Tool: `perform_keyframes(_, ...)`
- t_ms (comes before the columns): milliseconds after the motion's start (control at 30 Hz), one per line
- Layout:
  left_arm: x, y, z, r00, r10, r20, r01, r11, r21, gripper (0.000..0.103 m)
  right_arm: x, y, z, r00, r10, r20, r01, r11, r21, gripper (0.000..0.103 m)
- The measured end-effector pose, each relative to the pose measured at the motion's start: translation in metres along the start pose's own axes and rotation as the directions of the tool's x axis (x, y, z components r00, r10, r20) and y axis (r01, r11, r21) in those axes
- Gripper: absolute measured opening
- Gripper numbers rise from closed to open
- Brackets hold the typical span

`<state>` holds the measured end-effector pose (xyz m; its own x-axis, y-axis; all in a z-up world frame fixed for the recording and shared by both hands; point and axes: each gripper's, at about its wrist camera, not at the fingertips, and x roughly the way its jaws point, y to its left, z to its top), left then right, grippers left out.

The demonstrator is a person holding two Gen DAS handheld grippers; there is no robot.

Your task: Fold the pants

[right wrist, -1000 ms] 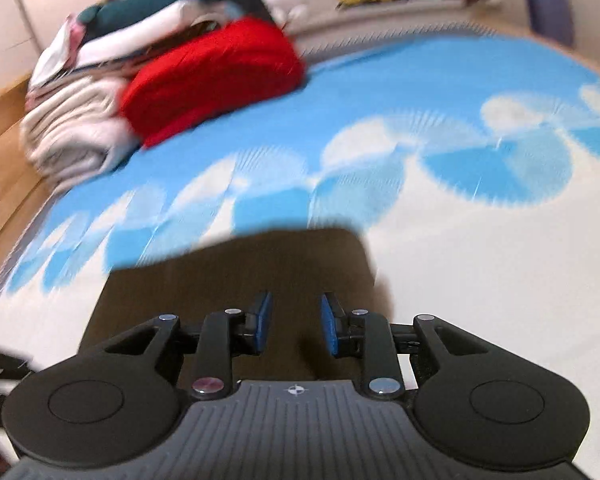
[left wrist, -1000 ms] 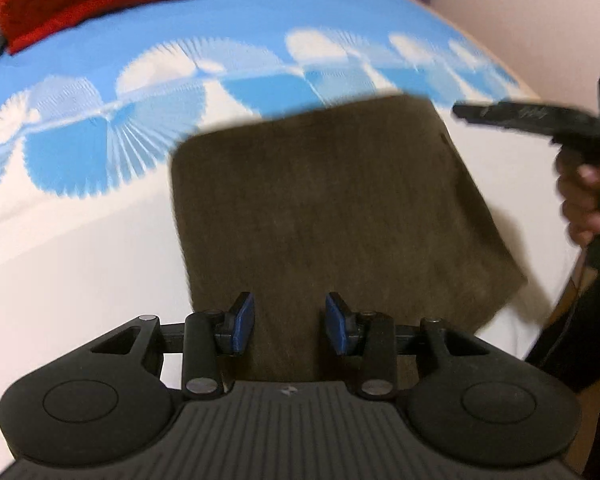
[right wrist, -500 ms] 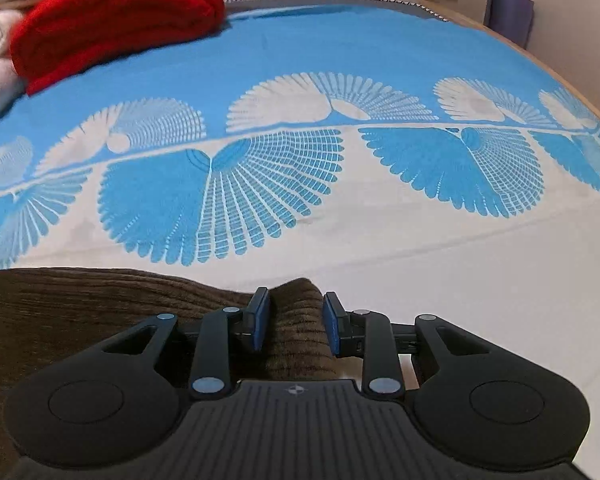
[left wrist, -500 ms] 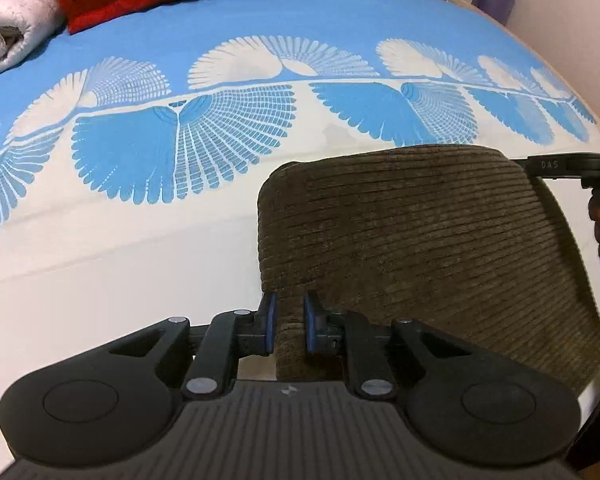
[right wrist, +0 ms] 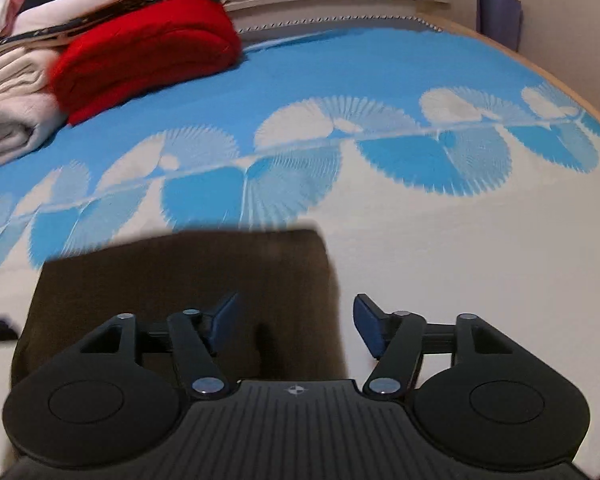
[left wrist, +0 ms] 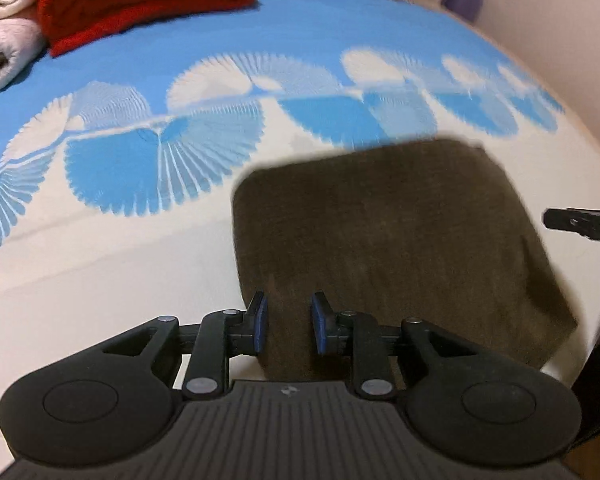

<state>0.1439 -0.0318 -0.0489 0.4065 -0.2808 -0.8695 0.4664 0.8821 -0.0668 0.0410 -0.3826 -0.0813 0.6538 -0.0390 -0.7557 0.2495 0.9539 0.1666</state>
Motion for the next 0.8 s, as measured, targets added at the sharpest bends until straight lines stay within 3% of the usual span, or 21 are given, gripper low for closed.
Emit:
perform_keyframes(67, 0.003, -0.005, -0.007, 0.999, 0.04, -0.004, -0.04, 0.999, 0.004, 0.047, -0.001, -0.003, -0.018, 0.998, -0.008, -0.058, 0.009, 1.0, 0.005, 0.067)
perform_keyframes(133, 0.003, 0.001, -0.013, 0.999, 0.051, -0.006, -0.052, 0.996, -0.077, 0.072, 0.002, -0.012, -0.031, 0.995, -0.033, -0.097, 0.037, 0.998, 0.042, 0.067)
perform_keyframes(267, 0.01, 0.019, -0.031, 0.997, -0.064, -0.041, 0.049, 0.951, -0.304, 0.075, 0.012, -0.035, -0.051, 0.979, -0.008, -0.205, 0.04, 0.987, 0.154, 0.076)
perform_keyframes(367, 0.022, 0.015, -0.046, 0.983, -0.17, -0.068, 0.133, 0.918, -0.373, 0.077, 0.021, -0.046, -0.062, 0.965, 0.053, -0.258, 0.003, 0.978, 0.211, 0.081)
perform_keyframes(433, 0.027, 0.011, -0.053, 0.977, -0.201, -0.07, 0.159, 0.909, -0.385, 0.078, 0.027, -0.05, -0.066, 0.953, 0.111, -0.282, -0.04, 0.968, 0.247, 0.082)
perform_keyframes(467, 0.028, 0.01, -0.055, 0.976, -0.208, -0.066, 0.166, 0.904, -0.394, 0.077, 0.029, -0.051, -0.068, 0.949, 0.134, -0.284, -0.058, 0.964, 0.259, 0.081)
perform_keyframes(533, 0.025, 0.01, -0.056, 0.975, -0.215, -0.054, 0.175, 0.896, -0.409, 0.067, 0.029, -0.048, -0.064, 0.948, 0.184, -0.261, -0.118, 0.962, 0.247, 0.055)
perform_keyframes(600, 0.018, 0.009, -0.054, 0.976, -0.212, -0.048, 0.175, 0.896, -0.409, 0.056, 0.021, -0.041, -0.054, 0.965, 0.157, -0.21, -0.117, 0.974, 0.192, 0.023)
perform_keyframes(633, 0.014, 0.009, -0.055, 0.973, -0.226, -0.039, 0.189, 0.887, -0.42, 0.049, 0.016, -0.041, -0.049, 0.971, 0.161, -0.176, -0.127, 0.974, 0.188, 0.022)
perform_keyframes(700, 0.007, 0.004, -0.056, 0.966, -0.259, -0.013, 0.23, 0.877, -0.422, 0.044, 0.002, -0.047, -0.037, 0.983, 0.165, -0.084, -0.141, 0.961, 0.236, 0.02)
perform_keyframes(767, 0.006, -0.007, -0.059, 0.97, -0.241, -0.025, 0.216, 0.909, -0.356, 0.044, -0.006, -0.049, -0.028, 0.991, 0.135, -0.019, -0.128, 0.968, 0.218, 0.02)
perform_keyframes(800, 0.006, -0.012, -0.061, 0.979, -0.2, -0.034, 0.179, 0.929, -0.324, 0.053, -0.006, -0.047, -0.027, 0.993, 0.113, -0.013, -0.109, 0.975, 0.193, 0.021)
